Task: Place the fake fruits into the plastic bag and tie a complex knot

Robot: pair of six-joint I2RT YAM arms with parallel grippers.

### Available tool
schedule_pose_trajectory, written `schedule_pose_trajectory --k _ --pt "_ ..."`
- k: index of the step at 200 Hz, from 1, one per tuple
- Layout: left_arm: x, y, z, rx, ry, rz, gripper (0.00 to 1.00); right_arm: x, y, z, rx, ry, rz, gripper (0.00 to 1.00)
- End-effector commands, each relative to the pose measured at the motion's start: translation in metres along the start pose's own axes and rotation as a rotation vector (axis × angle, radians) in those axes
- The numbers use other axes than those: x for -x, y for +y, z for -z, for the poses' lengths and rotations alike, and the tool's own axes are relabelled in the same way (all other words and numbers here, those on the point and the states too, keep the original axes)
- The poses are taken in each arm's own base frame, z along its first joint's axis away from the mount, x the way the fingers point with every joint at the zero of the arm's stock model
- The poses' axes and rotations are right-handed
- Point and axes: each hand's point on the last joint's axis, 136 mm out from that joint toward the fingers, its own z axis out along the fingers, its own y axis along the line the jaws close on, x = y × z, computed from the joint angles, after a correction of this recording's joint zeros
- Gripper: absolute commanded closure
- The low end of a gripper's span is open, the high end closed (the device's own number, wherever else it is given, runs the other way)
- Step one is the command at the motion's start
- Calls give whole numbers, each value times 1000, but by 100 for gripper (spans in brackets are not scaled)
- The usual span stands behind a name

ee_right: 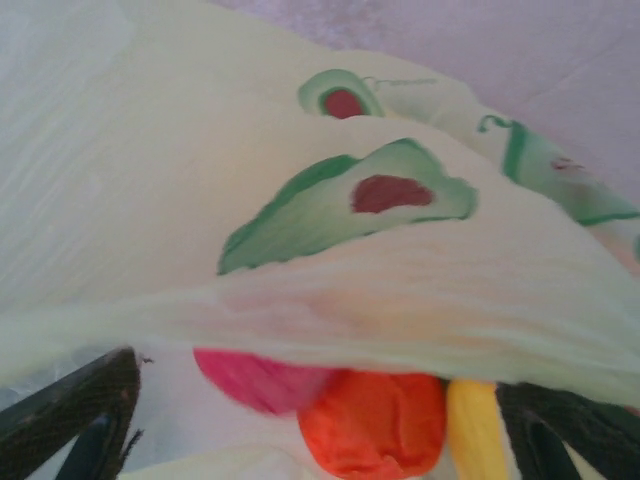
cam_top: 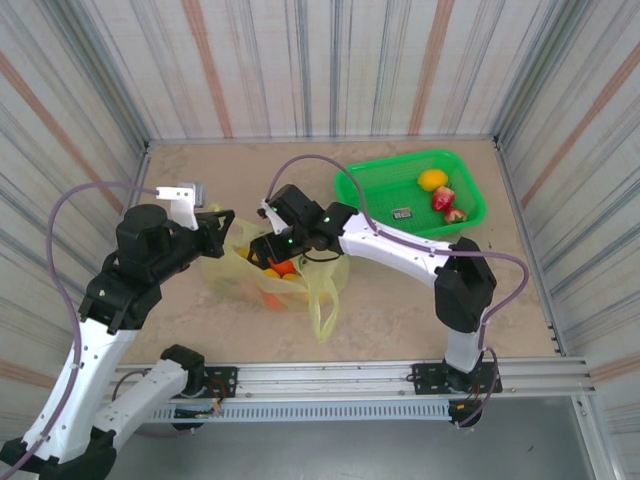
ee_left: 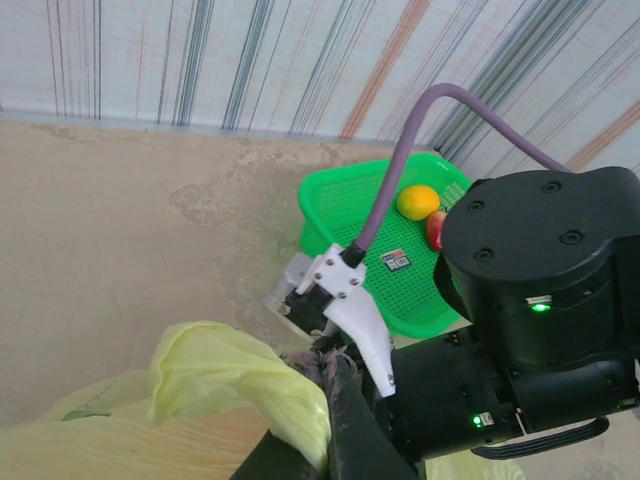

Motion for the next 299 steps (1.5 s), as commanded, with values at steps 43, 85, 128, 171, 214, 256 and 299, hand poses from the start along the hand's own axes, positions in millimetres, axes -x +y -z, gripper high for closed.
schedule_pose_trajectory --k 43,85,128,171,214,256,299 --pt "7 8 9 63 -28 -60 100 27 6 105 64 -247 65 9" --pt "2 5 4 37 -6 -51 100 23 -28 166 47 -367 18 48" --pt "-2 4 1 31 8 -49 100 -13 -109 205 -119 -426 -165 100" --pt "-3 0 0 14 12 -54 100 -109 -223 204 -501 -294 -590 100" --pt "-8 -4 -5 -10 30 -57 100 -144 -288 192 -648 -236 -750 80" --pt "-4 -6 -2 -13 18 -57 100 -122 -353 168 -724 -204 -795 66" --pt "1 -11 3 -31 5 -40 100 -64 -397 148 -705 -221 -791 40"
